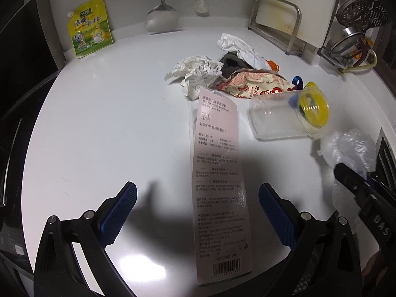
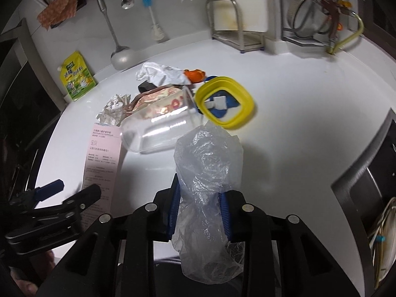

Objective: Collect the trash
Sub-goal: 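Grasp the long pink printed strip with the left gripper while the right holds the bag, then carry the pink strip and plastic bag over the grey bin and release both, then move both tools back over the counter toward the clear cup and paper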

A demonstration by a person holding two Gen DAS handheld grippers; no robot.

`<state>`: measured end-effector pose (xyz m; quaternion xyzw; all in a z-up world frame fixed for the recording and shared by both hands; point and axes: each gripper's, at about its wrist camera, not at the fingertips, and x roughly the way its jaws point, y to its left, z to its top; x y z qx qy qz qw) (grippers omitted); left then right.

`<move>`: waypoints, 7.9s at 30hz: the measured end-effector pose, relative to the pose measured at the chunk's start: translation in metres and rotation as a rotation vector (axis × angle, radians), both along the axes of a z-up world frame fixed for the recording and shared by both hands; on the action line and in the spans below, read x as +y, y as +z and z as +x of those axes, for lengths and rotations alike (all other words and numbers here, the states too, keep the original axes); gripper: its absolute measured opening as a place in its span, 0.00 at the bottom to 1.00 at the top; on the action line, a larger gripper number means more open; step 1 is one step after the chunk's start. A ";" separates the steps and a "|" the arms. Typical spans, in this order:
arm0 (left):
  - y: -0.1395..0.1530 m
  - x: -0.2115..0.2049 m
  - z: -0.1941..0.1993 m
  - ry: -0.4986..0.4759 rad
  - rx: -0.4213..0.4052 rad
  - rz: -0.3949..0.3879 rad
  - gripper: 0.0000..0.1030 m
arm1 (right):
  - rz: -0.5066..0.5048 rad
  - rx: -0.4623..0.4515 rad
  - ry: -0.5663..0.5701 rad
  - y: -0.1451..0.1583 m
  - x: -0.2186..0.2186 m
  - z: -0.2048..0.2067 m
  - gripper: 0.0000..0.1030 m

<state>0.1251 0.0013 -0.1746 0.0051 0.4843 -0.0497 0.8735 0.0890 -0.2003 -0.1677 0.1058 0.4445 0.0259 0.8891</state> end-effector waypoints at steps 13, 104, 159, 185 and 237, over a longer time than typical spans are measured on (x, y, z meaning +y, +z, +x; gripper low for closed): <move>-0.020 -0.017 0.003 0.001 -0.004 0.069 0.91 | 0.024 -0.004 -0.037 0.003 -0.013 -0.024 0.27; 0.076 -0.008 -0.192 0.024 -0.128 0.032 0.48 | 0.046 0.041 0.178 0.041 -0.028 -0.193 0.28; -0.007 -0.030 -0.223 -0.098 0.104 0.033 0.57 | 0.059 0.215 0.240 -0.033 0.010 -0.201 0.39; 0.033 -0.008 -0.207 -0.047 0.005 0.012 0.78 | 0.054 0.140 0.178 0.002 -0.006 -0.191 0.57; 0.069 0.074 0.009 -0.127 -0.129 0.022 0.85 | 0.054 0.038 -0.132 0.044 0.050 -0.019 0.63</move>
